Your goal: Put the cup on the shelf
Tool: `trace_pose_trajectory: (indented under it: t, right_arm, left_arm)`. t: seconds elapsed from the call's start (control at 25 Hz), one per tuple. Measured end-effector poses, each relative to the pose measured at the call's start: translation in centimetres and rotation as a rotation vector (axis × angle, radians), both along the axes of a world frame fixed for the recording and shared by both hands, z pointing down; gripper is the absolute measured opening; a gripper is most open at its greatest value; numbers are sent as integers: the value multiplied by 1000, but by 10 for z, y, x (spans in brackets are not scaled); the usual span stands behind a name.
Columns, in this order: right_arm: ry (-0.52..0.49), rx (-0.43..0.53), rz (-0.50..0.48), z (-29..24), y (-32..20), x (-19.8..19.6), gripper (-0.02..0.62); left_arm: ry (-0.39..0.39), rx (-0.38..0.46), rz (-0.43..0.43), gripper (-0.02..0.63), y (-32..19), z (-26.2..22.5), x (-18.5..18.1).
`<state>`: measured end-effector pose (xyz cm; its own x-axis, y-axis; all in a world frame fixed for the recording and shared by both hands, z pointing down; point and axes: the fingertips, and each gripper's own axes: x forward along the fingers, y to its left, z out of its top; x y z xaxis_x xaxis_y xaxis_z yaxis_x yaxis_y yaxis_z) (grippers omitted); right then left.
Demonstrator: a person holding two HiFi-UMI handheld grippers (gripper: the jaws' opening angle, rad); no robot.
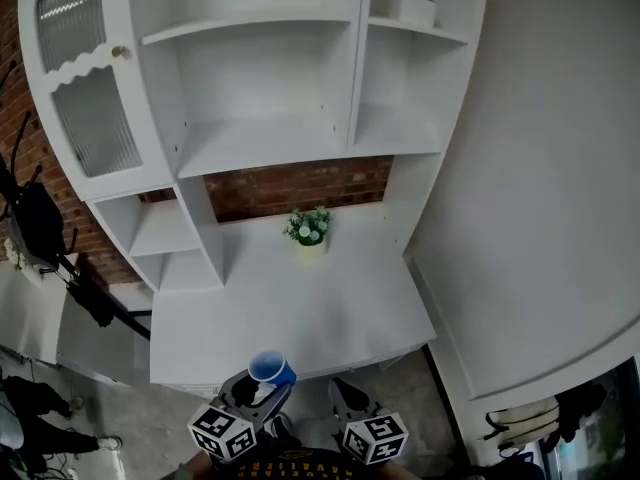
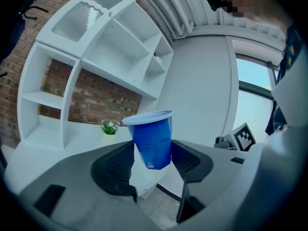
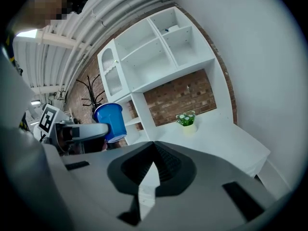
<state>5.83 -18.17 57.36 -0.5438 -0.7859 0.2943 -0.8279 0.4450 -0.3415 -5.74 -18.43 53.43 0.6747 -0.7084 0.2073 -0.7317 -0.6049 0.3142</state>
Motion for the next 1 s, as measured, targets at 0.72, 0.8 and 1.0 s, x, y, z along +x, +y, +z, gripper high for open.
trace_pose_trajectory:
  t: [0.72, 0.8, 1.0]
  right_arm:
    - [26, 41, -39, -16, -87, -85, 6]
    - [26, 48, -37, -20, -101, -80, 6]
    - [-11, 66, -40, -34, -147, -64, 6]
  left_arm:
    - [-31, 118, -106, 244, -90, -27, -121]
    - [-15, 124, -113, 244, -105, -34, -127]
    - [-42, 170, -128, 244, -144, -61, -130]
